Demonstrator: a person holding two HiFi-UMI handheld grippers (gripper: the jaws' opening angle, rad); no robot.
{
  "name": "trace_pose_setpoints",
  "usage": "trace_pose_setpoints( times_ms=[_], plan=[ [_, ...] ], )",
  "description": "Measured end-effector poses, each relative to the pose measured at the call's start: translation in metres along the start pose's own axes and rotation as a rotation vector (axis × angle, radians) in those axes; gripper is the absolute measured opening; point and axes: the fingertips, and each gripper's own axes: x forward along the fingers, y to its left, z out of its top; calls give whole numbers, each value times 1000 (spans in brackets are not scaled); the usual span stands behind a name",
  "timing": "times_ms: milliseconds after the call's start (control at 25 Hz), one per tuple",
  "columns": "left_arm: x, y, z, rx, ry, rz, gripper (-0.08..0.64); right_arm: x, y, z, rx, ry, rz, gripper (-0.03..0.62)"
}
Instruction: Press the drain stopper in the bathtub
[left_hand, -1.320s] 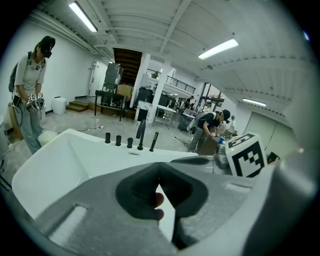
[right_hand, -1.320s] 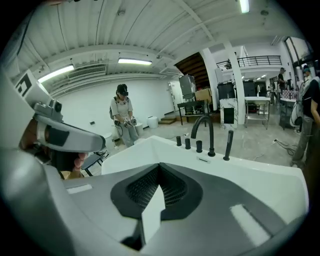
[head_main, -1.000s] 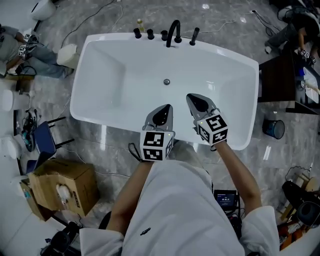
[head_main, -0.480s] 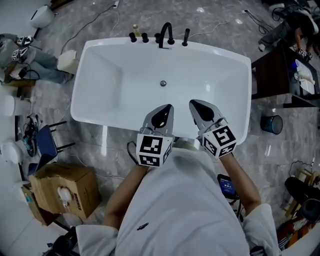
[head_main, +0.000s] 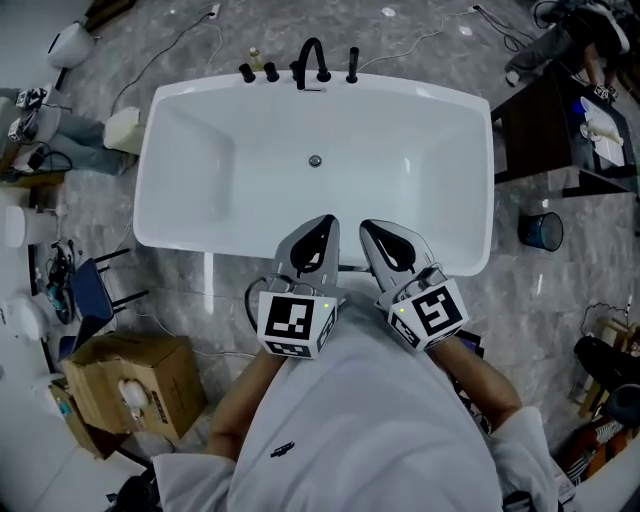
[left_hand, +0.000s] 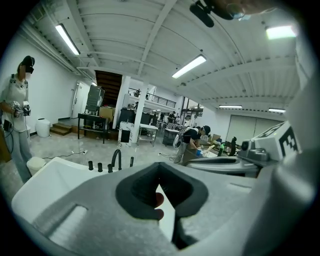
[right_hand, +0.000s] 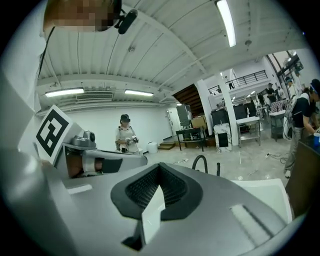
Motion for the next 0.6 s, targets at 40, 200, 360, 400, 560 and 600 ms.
trace_pose_setpoints(
  times_ms=[40, 200, 360, 400, 560, 600],
  plan=[
    [0, 0, 0, 2, -4, 4, -2, -1, -1, 3, -8, -11, -7, -6],
    [0, 0, 0, -4, -5, -4, -2, -4, -6, 6, 18, -21, -24, -6],
    [3, 1, 6, 13, -18, -15, -2, 9, 8, 3, 16, -8, 72, -6],
    [3, -1, 4, 11, -16, -17, -2, 10, 11, 1, 17, 1, 92, -7],
    [0, -3, -7, -12, -5, -16, -2, 9, 19, -11, 30, 30, 119, -8],
    [-1, -2, -8, -14, -4, -12, -2, 9, 19, -12, 35, 27, 120, -8]
  ],
)
